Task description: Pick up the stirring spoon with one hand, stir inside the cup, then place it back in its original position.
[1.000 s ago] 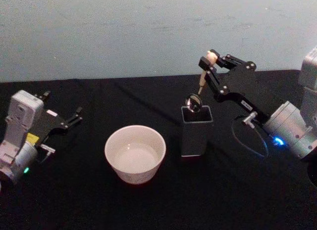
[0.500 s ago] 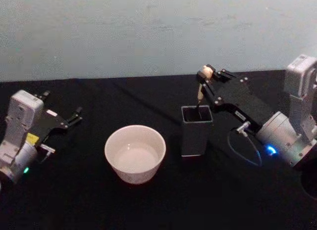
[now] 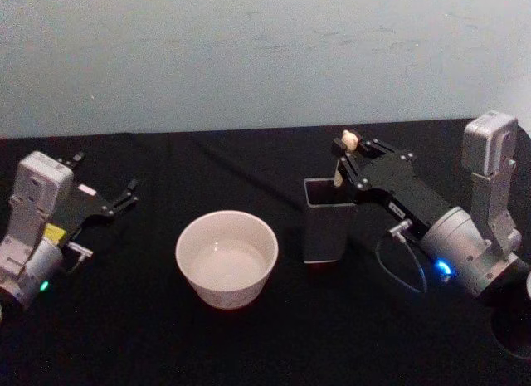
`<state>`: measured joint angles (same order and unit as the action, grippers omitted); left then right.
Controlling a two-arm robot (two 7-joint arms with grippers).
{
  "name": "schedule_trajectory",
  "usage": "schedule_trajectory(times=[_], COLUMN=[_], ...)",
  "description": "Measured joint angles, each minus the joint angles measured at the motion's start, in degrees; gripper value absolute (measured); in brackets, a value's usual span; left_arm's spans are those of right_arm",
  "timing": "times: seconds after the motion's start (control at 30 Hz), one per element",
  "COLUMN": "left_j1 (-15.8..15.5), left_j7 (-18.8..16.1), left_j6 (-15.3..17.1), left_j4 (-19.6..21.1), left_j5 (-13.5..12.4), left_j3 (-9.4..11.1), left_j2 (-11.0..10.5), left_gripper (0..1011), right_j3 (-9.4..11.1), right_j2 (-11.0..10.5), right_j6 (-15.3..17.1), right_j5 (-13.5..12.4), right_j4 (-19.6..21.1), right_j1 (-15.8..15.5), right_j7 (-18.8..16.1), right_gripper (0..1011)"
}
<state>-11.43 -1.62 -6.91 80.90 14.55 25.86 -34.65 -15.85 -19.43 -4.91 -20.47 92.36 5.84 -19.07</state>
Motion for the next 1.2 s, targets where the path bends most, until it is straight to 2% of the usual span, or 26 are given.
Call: schedule_trajectory(times=[0.13,0.53,1.2], left_j1=[0.00,0.00,0.00], left_j7=[0.00,0.00,0.00], left_j6=[0.00,0.00,0.00], left_j4=[0.00,0.00,0.00], left_j5=[0.00,0.00,0.00], left_j3=[0.00,0.00,0.00], left_j2=[0.00,0.00,0.00], left_gripper=[1001,1001,1001], right_j3=[0.29,0.14,-0.18], right_j2=[0.97,2.15,2.65], right_j6=[-0.89,-1.06,-1.03], right_j5=[0.17,1.28,3.00], right_j4=[-1.04,-3.64,-5.39], right_j1=[-0.57,-0.76,-0.39], right_j7=[0.25,0.13,-0.03], right_gripper=[212,212,212])
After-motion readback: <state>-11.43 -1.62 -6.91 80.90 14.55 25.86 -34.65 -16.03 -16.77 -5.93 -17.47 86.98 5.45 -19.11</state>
